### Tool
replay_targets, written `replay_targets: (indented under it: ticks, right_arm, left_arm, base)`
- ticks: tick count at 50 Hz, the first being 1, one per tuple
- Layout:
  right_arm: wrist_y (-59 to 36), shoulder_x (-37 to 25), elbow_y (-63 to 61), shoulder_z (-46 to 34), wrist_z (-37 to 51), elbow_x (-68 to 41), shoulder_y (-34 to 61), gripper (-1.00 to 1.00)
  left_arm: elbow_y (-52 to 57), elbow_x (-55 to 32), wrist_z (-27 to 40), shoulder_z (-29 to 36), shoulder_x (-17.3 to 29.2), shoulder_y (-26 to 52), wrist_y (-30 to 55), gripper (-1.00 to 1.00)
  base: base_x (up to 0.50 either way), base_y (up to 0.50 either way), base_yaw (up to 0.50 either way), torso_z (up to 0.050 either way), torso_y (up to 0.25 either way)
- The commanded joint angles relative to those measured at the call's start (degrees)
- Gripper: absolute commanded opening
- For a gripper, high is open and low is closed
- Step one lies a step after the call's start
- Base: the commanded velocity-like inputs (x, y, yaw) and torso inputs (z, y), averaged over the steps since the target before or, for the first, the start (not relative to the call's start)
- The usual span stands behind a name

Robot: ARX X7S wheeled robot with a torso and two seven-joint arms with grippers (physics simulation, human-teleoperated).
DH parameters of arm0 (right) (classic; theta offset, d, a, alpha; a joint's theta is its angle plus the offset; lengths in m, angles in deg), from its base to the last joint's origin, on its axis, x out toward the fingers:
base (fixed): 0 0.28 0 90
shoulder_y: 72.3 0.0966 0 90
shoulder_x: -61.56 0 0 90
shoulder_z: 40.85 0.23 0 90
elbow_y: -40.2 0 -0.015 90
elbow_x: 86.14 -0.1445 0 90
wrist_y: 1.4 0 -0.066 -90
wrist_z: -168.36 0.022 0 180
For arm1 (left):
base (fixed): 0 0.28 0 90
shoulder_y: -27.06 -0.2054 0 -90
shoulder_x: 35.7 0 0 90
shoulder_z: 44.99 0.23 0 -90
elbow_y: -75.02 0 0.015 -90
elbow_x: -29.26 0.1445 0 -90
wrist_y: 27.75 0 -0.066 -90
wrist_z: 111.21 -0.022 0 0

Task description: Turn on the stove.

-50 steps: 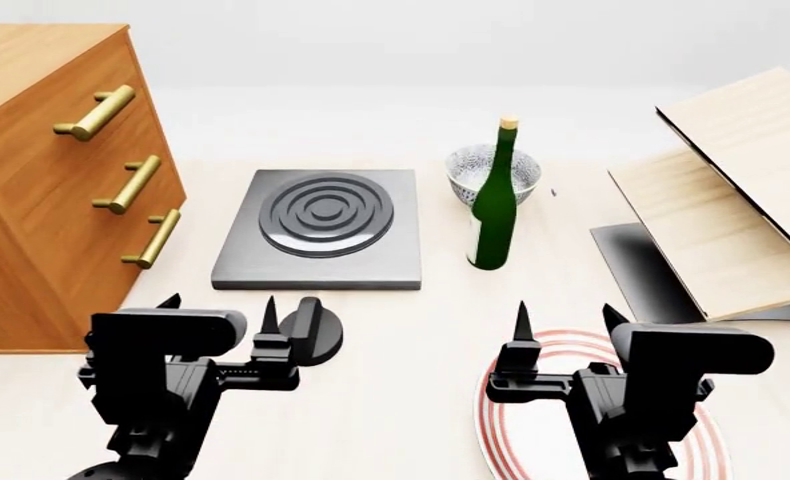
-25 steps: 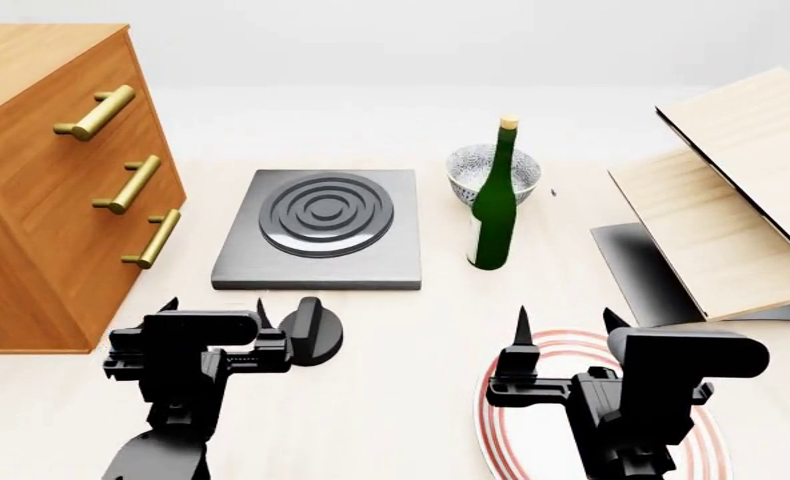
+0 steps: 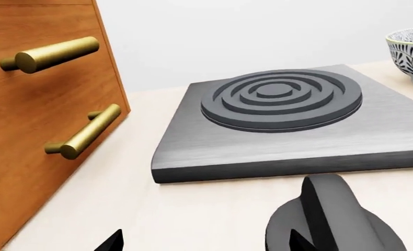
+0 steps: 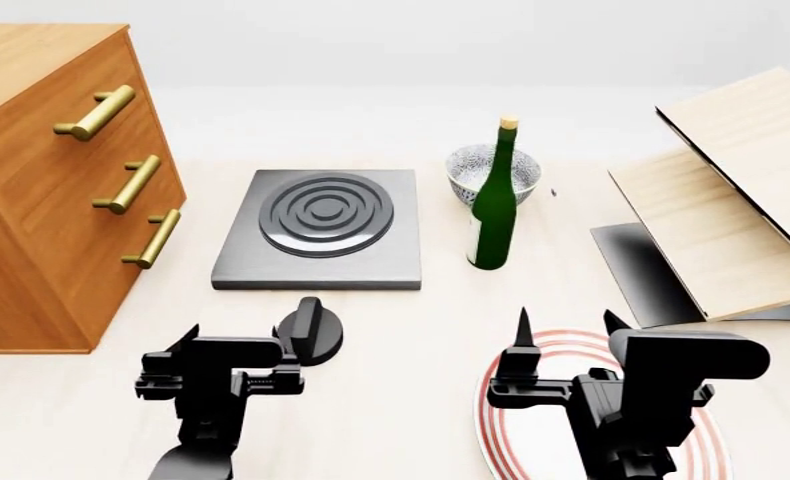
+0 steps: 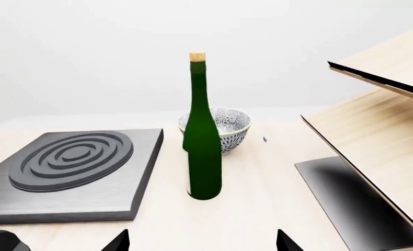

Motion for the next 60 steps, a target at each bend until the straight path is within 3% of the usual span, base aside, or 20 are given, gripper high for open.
replay_targets:
  ticks: [1, 14, 27, 34, 36, 40, 45, 60]
  right_arm:
    - [0.09, -0.35, -0.15, 0.34, 0.36, -0.74, -0.05, 1.0]
    - [0.69, -0.59, 0.29, 0.52, 0.61, -1.36, -0.36, 1.0]
    - [0.93, -0.92, 0.27, 1.33, 0.99, -2.26, -0.42, 1.0]
    - [1.13, -1.0, 0.11, 1.61, 1.35, -2.61, -0.48, 1.0]
    - [1.49, -1.04, 0.22, 1.27, 1.42, -2.45, -0.77, 1.0]
    - [1.87, -1.01, 0.9, 0.65, 1.65, -2.17, -0.79, 1.0]
    - [1.5, -1.15, 0.81, 0.23, 2.1, -2.15, -0.49, 1.0]
    - [1.27, -1.61, 0.66, -0.16, 2.84, -2.53, -0.32, 1.0]
  left_arm:
    - [-6.79, 1.2, 0.99, 2.02, -1.04, 1.72, -4.82, 1.0]
    - [-9.42, 0.57, 0.75, 4.29, -3.03, 3.79, -5.46, 1.0]
    - [8.96, -2.16, -1.99, 8.65, -3.33, -0.91, 5.09, 1.0]
    - [38.2, -9.36, -3.82, 6.14, 1.0, -5.56, 25.63, 1.0]
    - [48.32, -12.68, -3.0, 3.25, 2.16, -6.33, 34.27, 1.0]
    - [57.83, -17.53, -1.49, -2.94, 2.36, -6.22, 43.44, 1.0]
    - [58.64, -18.62, -0.38, -6.79, 2.09, -5.74, 44.55, 1.0]
    - [56.98, -18.7, 0.1, -7.16, 2.55, -6.68, 43.26, 1.0]
  base:
    - [0.0, 0.0, 0.0, 0.0, 0.0]
    - [0.0, 0.0, 0.0, 0.0, 0.0]
    - [0.0, 0.0, 0.0, 0.0, 0.0]
    - [0.0, 0.0, 0.0, 0.0, 0.0]
    - [0.0, 0.0, 0.0, 0.0, 0.0]
    - [0.0, 0.0, 0.0, 0.0, 0.0]
    - [0.0, 0.0, 0.0, 0.0, 0.0]
    - [0.0, 0.0, 0.0, 0.0, 0.0]
